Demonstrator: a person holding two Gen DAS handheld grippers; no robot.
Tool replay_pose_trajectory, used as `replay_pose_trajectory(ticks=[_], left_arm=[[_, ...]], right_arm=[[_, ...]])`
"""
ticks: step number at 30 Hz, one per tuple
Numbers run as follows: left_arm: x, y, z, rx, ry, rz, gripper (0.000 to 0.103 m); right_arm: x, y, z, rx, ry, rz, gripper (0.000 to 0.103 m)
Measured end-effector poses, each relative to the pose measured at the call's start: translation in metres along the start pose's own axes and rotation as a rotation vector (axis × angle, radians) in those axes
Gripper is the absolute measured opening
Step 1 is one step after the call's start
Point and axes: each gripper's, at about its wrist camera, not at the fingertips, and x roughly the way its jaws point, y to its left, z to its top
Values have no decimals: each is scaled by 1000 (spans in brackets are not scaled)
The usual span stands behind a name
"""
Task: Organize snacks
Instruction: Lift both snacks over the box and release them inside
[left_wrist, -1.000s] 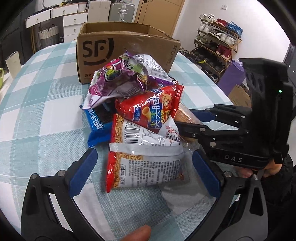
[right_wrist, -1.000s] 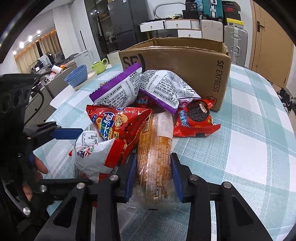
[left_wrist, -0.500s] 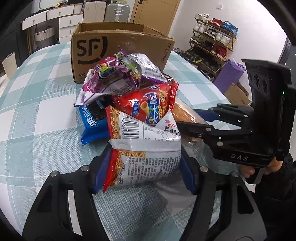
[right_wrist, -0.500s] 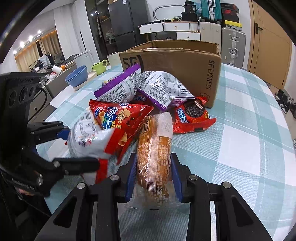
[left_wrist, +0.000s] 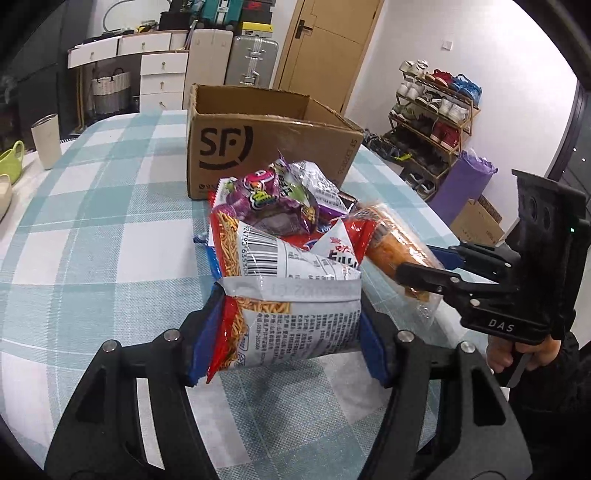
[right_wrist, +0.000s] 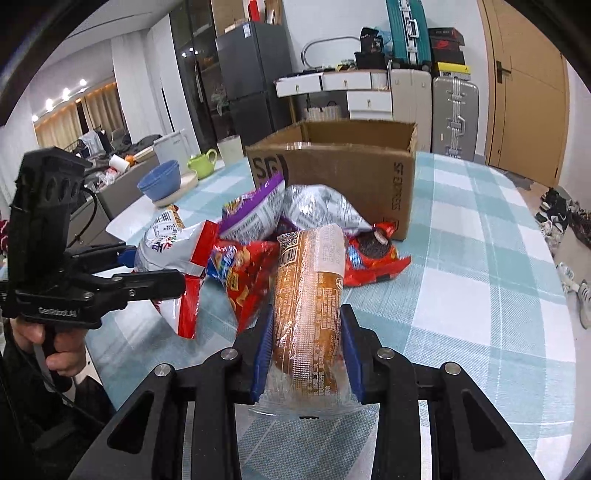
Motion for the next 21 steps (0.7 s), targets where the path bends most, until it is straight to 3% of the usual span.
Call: replay_pose_trajectory(ticks=[21], left_arm=[[-34, 7, 44, -18, -110, 79, 63]], right_arm=[[-25, 1, 47, 31, -161, 20, 35]])
